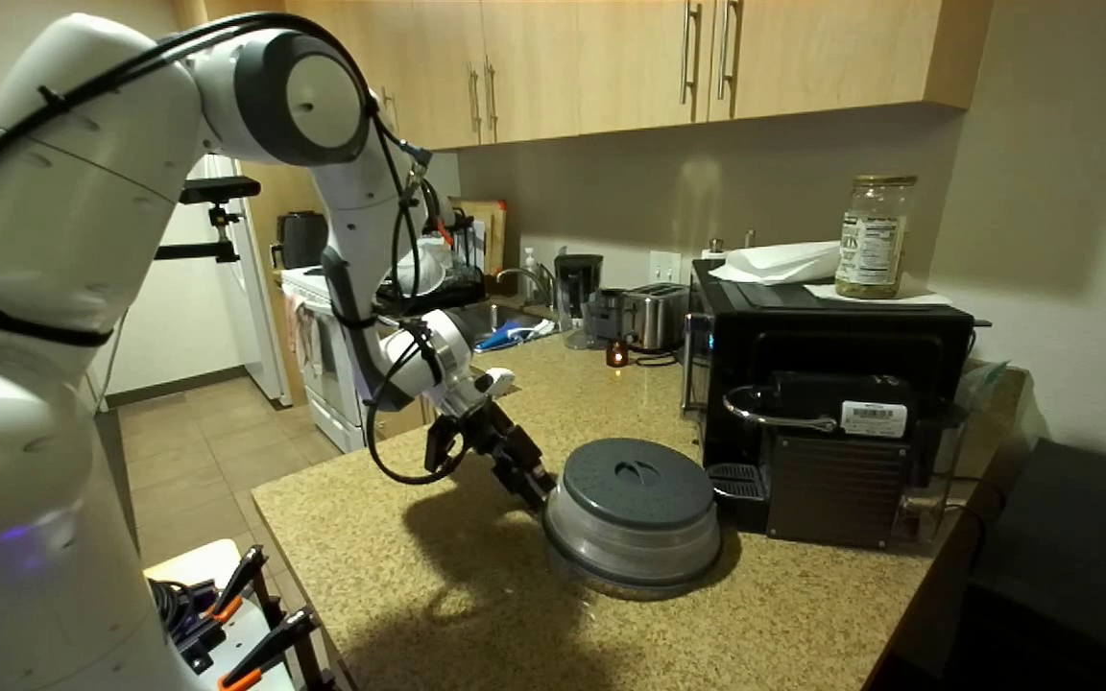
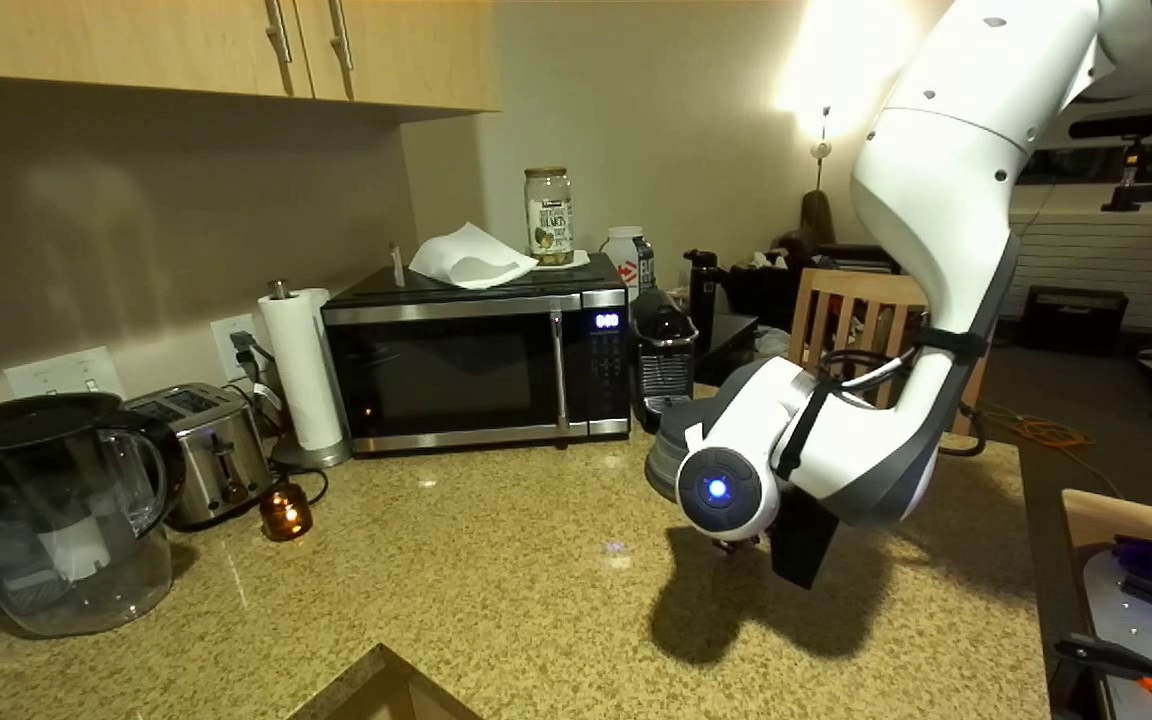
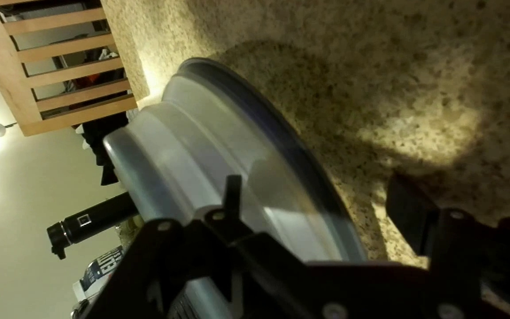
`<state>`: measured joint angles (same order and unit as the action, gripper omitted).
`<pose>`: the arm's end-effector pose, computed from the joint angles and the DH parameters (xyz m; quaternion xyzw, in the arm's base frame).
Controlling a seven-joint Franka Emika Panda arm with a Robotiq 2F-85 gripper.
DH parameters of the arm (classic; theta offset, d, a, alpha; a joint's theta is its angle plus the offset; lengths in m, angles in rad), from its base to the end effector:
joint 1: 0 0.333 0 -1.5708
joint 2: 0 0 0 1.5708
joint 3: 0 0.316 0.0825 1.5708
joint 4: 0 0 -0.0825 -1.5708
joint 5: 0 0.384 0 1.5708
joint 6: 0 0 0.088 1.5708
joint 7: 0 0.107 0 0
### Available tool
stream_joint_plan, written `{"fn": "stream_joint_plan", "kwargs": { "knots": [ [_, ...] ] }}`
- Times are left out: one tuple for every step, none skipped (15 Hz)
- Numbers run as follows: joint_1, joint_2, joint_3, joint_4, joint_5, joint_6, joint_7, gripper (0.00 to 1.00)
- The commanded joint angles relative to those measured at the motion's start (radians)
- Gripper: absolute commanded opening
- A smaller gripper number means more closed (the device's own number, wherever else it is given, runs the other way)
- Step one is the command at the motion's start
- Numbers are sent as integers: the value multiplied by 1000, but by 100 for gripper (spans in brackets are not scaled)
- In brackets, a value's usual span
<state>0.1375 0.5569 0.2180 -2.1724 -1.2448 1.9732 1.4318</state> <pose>0.4849 0.1243 0.1179 0.8859 -0.0494 0.1127 0.4472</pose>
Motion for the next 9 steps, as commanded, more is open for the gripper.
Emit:
{"fn": "stream_joint_plan", "kwargs": {
  "knots": [
    [-13, -51, -8, -28, 54, 100, -61, 100],
    [-19, -65, -9, -32, 68, 118, -73, 100],
    [-23, -78, -10, -35, 87, 149, -87, 100],
    [-29, -97, -11, -43, 104, 190, -102, 100],
    [-29, -110, -15, -47, 125, 219, -114, 100],
    [-30, -126, -19, -51, 149, 244, -130, 100],
    [-30, -137, -24, -52, 175, 264, -143, 100],
    [-30, -151, -31, -56, 203, 278, -160, 100],
    [-28, -164, -38, -58, 231, 289, -177, 100]
  ]
}}
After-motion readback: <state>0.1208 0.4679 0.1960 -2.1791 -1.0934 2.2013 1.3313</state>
